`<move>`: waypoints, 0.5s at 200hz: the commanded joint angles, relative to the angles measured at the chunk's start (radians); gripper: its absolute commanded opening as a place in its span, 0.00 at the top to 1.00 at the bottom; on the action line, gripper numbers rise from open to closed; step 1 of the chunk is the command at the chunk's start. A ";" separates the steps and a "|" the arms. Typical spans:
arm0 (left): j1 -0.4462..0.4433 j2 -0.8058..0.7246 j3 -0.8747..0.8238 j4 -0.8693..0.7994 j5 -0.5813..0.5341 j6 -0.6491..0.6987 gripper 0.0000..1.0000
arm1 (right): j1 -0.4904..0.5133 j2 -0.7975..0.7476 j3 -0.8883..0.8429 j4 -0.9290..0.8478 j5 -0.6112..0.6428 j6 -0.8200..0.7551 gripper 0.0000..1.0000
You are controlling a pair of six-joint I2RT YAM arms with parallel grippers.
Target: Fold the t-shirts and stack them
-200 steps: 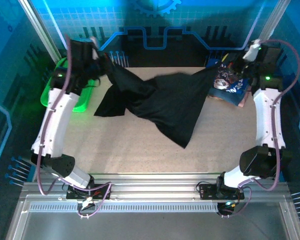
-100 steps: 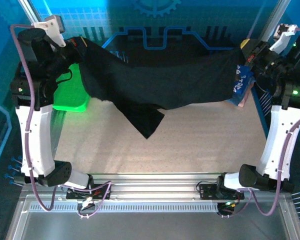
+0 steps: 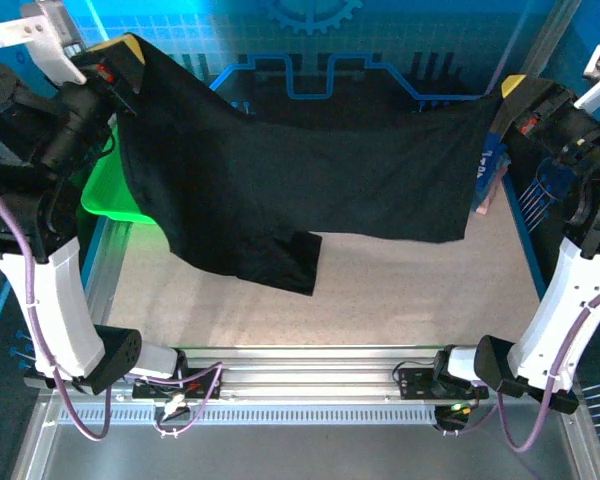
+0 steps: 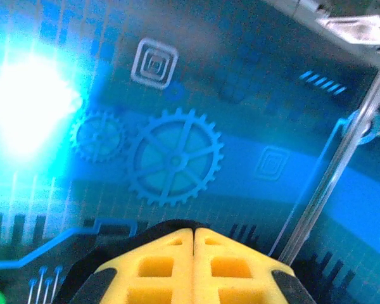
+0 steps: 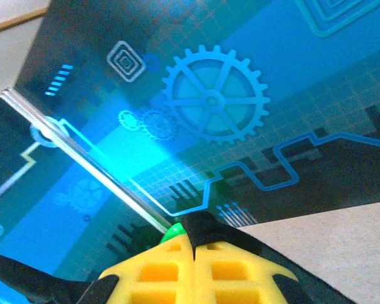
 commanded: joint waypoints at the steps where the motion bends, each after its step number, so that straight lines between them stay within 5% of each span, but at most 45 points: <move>1: 0.011 0.007 0.064 0.083 0.033 -0.001 1.00 | -0.020 -0.016 0.068 0.021 -0.064 0.062 1.00; 50: 0.011 0.055 0.095 0.084 0.020 0.022 1.00 | -0.027 0.005 0.072 0.010 -0.069 0.079 1.00; 100: 0.014 0.245 0.026 0.144 0.027 0.064 1.00 | -0.006 0.074 -0.177 0.085 -0.012 0.018 1.00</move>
